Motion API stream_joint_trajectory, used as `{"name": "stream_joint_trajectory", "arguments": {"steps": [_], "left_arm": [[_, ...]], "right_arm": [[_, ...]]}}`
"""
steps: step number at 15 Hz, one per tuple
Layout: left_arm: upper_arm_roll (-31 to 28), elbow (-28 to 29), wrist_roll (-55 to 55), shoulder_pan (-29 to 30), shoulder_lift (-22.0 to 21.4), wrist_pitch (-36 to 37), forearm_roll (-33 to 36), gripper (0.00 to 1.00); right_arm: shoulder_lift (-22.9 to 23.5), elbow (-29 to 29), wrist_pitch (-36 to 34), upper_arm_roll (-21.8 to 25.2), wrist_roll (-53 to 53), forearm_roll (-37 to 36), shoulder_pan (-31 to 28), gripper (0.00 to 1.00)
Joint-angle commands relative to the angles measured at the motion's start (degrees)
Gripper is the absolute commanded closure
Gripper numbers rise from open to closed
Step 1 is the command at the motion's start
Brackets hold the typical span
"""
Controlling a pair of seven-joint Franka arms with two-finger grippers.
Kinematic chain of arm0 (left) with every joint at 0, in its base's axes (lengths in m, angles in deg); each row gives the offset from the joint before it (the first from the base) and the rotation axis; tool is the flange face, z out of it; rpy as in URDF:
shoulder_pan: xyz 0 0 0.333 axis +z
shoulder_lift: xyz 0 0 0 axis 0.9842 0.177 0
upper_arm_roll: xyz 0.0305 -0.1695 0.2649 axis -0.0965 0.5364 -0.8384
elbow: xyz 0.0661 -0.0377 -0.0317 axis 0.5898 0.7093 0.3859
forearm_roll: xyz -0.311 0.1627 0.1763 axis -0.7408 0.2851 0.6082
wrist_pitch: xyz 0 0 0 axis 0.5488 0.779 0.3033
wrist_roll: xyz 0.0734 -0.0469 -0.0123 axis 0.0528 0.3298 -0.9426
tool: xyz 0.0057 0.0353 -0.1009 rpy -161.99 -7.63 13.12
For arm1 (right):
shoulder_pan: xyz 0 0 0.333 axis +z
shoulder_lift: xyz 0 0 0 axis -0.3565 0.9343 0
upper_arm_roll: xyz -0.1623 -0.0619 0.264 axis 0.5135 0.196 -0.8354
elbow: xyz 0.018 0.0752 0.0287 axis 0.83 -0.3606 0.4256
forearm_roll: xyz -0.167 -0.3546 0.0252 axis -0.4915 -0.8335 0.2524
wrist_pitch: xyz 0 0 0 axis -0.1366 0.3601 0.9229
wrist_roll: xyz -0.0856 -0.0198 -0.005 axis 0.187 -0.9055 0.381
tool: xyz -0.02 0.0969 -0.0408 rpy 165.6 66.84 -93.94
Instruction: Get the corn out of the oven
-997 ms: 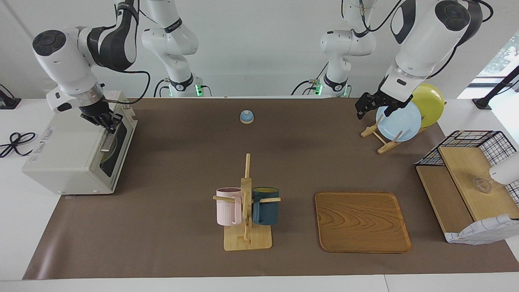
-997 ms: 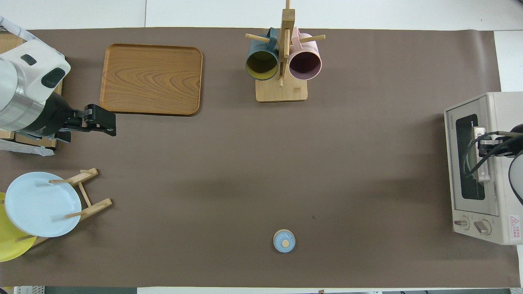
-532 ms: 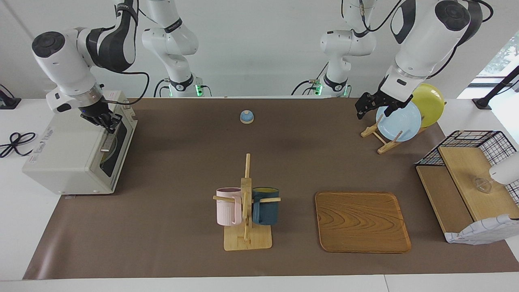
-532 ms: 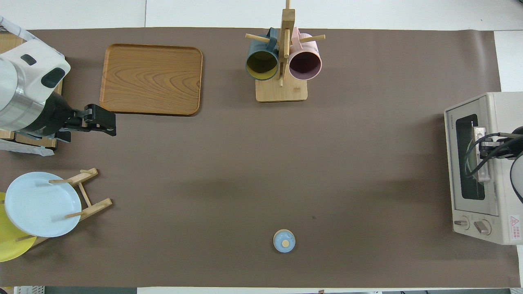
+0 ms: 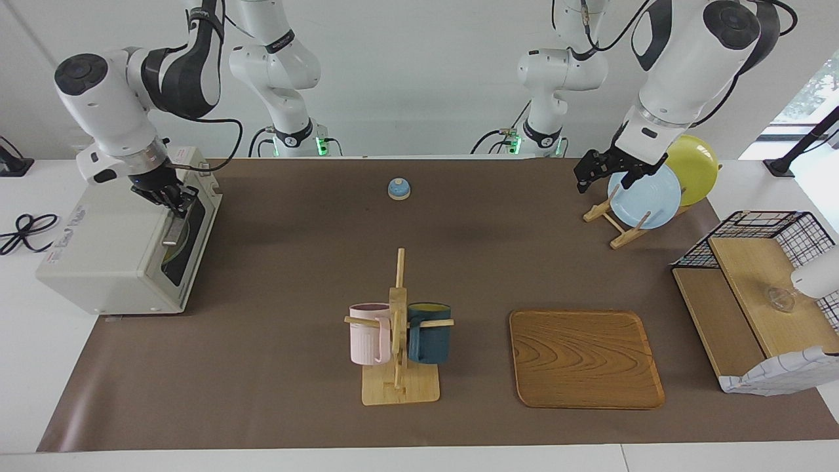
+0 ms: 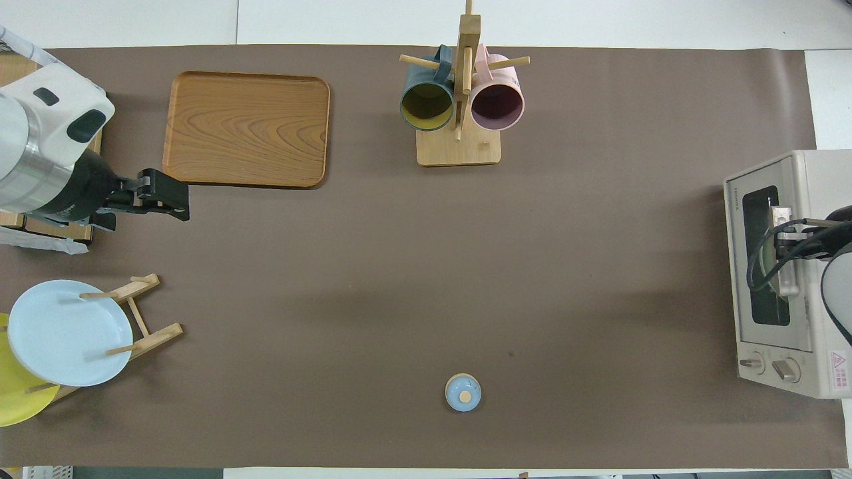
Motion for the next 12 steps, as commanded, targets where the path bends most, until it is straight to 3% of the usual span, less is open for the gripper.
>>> {"name": "stream_joint_trajectory", "arguments": {"steps": [1,8,12], "left_arm": [[0.3,0.2,0.0,0.2,-0.6,-0.5,-0.6,0.00],[0.3,0.2,0.0,0.2,-0.6,-0.5,-0.6,0.00],[0.3,0.2,0.0,0.1,-0.6,-0.5,-0.6,0.00]], "right_arm": [[-0.5,-1.6,2.2,-0.5,-0.8,-0.6,-0.6,1.00],[0.6,-3.0,3.0,-0.6,-1.1,0.4,0.3,1.00],[2.2,-4.9,7.6,-0.6,-2.2,0.5,3.5,1.00]]}}
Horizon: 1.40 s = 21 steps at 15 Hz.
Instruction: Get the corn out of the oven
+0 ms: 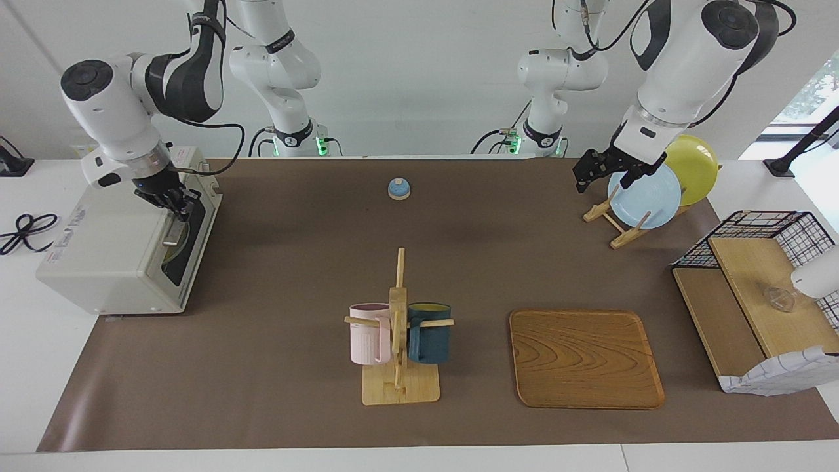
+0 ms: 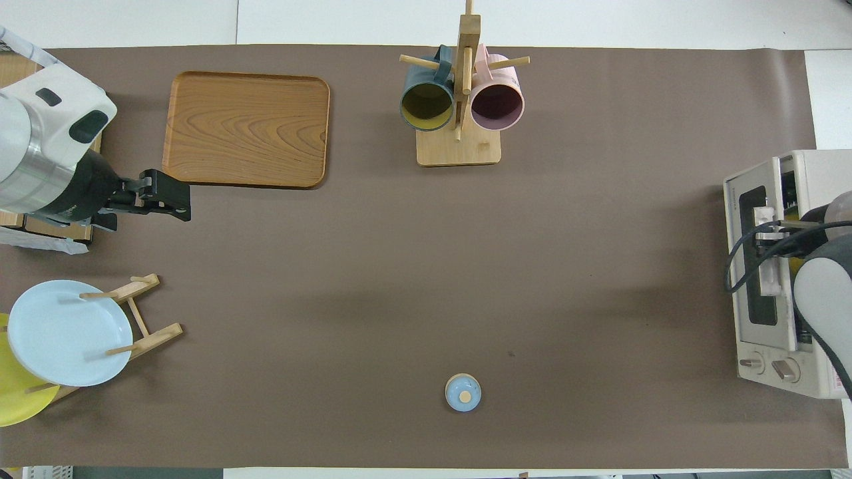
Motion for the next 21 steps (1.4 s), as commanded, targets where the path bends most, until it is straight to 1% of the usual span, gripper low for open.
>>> {"name": "stream_joint_trajectory", "arguments": {"steps": [1,3,4,8,9,10,12,17,21], "left_arm": [[0.1,0.2,0.0,0.1,-0.6,-0.5,-0.6,0.00],[0.1,0.2,0.0,0.1,-0.6,-0.5,-0.6,0.00],[0.1,0.2,0.0,0.1,-0.6,-0.5,-0.6,0.00],[0.0,0.2,0.0,0.2,-0.6,-0.6,-0.6,0.00],[0.0,0.2,0.0,0.3,-0.6,-0.5,-0.6,0.00],[0.0,0.2,0.0,0.3,-0.6,-0.5,-0.6,0.00],[0.1,0.3,0.0,0.5,-0.6,-0.6,-0.6,0.00],[0.1,0.3,0.1,0.5,-0.6,-1.2,-0.6,0.00],[0.1,0.3,0.1,0.4,-0.6,-2.2,-0.6,0.00]], "right_arm": [[2.8,-2.7,6.2,-0.1,-1.0,0.2,1.4,1.00],[3.8,-2.7,8.0,-0.1,-1.0,0.2,2.1,1.00],[4.2,-2.7,8.8,-0.1,-0.9,0.2,3.4,1.00],[8.6,-2.9,13.8,-0.4,-0.8,0.2,4.1,1.00],[8.9,-3.5,15.1,-0.4,-0.8,0.2,4.3,1.00],[8.9,-4.1,16.1,-0.4,-0.8,0.2,5.7,1.00],[8.7,-5.0,17.1,-0.3,-1.0,0.2,6.4,1.00],[9.9,-5.5,18.3,-0.3,-0.8,0.2,6.0,1.00],[10.7,-5.8,20.2,-0.4,-1.2,0.2,7.2,1.00]]}}
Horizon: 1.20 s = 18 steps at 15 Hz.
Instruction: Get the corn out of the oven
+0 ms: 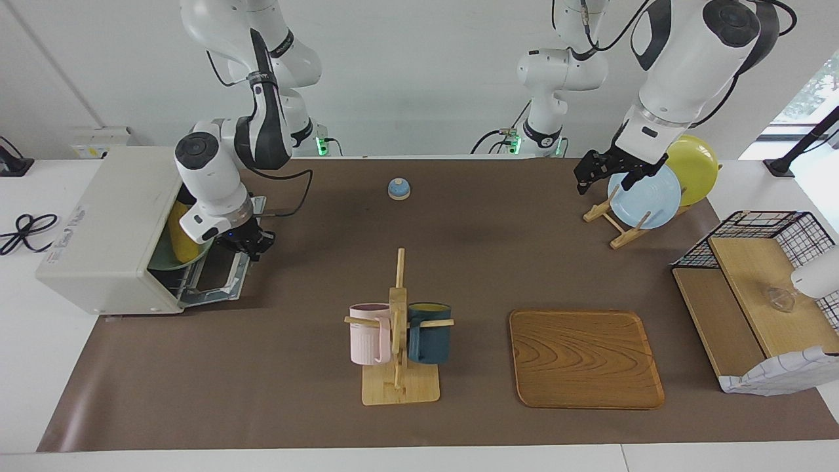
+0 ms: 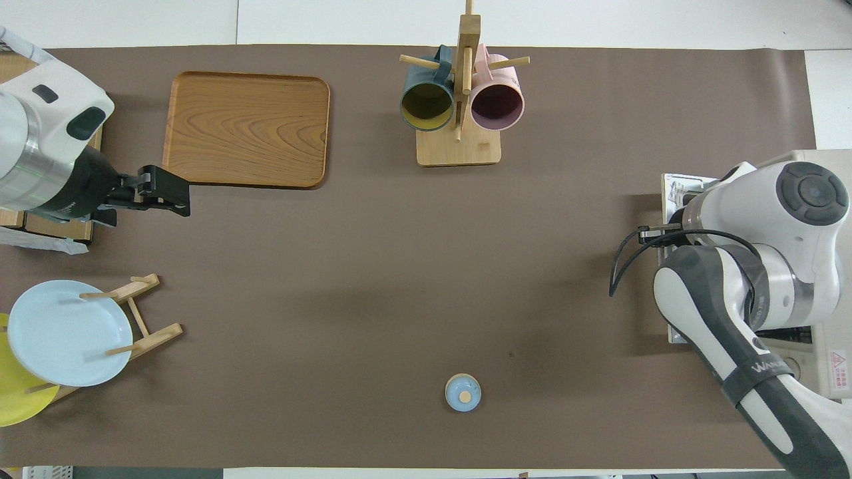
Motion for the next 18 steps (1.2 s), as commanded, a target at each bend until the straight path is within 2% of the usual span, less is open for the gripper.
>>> {"name": "stream_joint_trajectory", "arguments": {"steps": [1,7,13,17,18], "left_arm": [[0.2,0.3,0.1,0.5,-0.6,-0.9,-0.6,0.00],[0.2,0.3,0.0,0.5,-0.5,-1.7,-0.6,0.00],[0.2,0.3,0.0,0.5,-0.5,-2.0,-0.6,0.00],[0.2,0.4,0.0,0.4,-0.6,-2.2,-0.6,0.00],[0.2,0.4,0.0,0.4,-0.6,-2.2,-0.6,0.00]], "right_arm": [[1.3,-0.5,3.7,1.1,-0.6,-1.7,-0.4,1.00],[4.9,-0.6,6.5,1.1,-3.5,-1.7,0.8,1.00],[4.9,0.6,5.1,1.1,-7.0,-1.0,3.6,1.00],[4.1,8.1,-5.5,1.1,-6.4,-0.3,4.4,1.00],[3.3,9.1,-8.0,1.2,-6.0,-0.4,4.4,0.94]]}}
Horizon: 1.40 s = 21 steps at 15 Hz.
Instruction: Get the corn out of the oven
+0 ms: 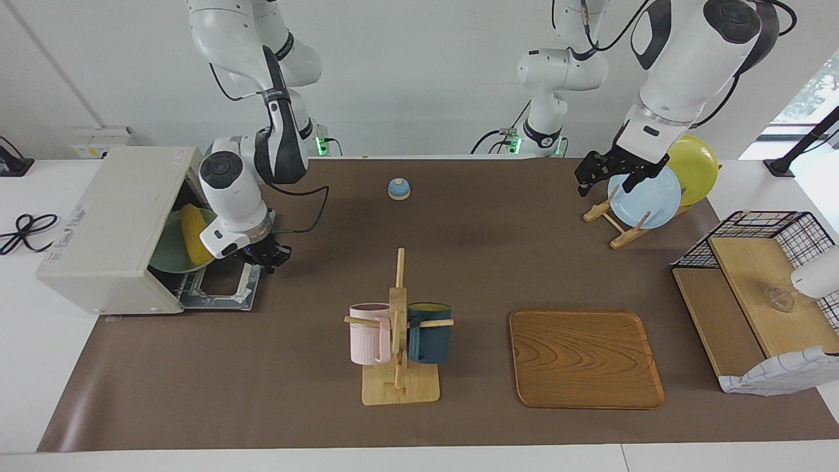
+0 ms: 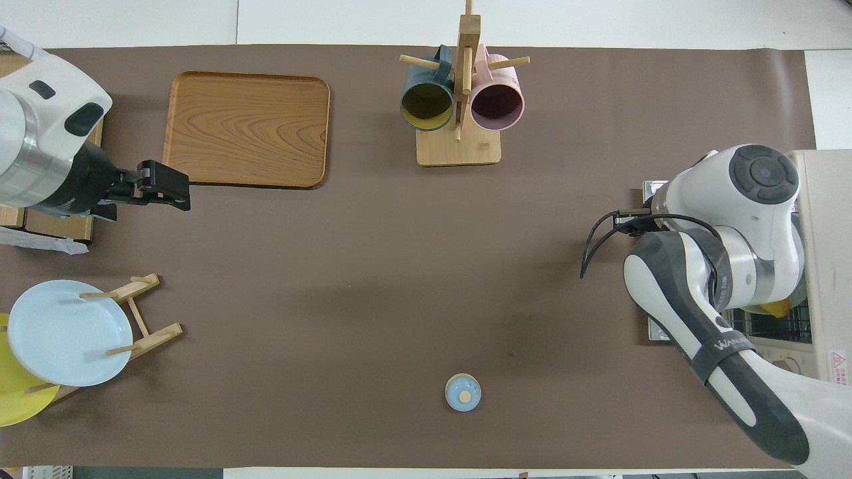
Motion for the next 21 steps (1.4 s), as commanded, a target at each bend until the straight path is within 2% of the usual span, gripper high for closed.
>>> {"name": "stream_joint_trajectory", "arguments": {"steps": [1,2,4,6,8,11,17,21], "left_arm": [[0.2,0.4,0.0,0.4,-0.6,-0.8,-0.6,0.00],[0.2,0.4,0.0,0.3,-0.6,-0.8,-0.6,0.00],[0.2,0.4,0.0,0.3,-0.6,-0.8,-0.6,0.00],[0.2,0.3,0.0,0.2,-0.5,-1.2,-0.6,0.00],[0.2,0.4,0.4,0.2,-0.5,-1.5,-0.5,0.00],[0.2,0.4,0.0,0.1,-0.5,-2.6,-0.5,0.00],[0.3,0.4,0.0,0.0,-0.5,-2.6,-0.6,0.00],[0.3,0.4,0.0,-0.3,-0.5,-2.2,-0.5,0.00]], "right_arm": [[-2.6,3.1,-7.1,0.6,-0.2,0.2,0.4,0.84],[-3.4,3.1,-8.5,0.8,-0.4,-0.5,0.4,0.79],[-3.9,3.2,-12.1,1.1,-2.1,-3.8,0.4,0.75],[-4.7,2.3,-11.7,1.1,-2.8,-9.9,-0.8,0.67],[-4.7,2.3,-12.2,1.1,-2.4,-11.5,-2.1,0.62],[-5.9,-0.9,-11.3,1.0,-2.5,-11.7,-2.7,0.68],[-6.5,-2.5,-11.0,1.0,0.4,-11.8,-5.1,0.74],[-6.9,-4.0,-10.1,0.9,1.3,-11.8,-6.7,0.72]]}}
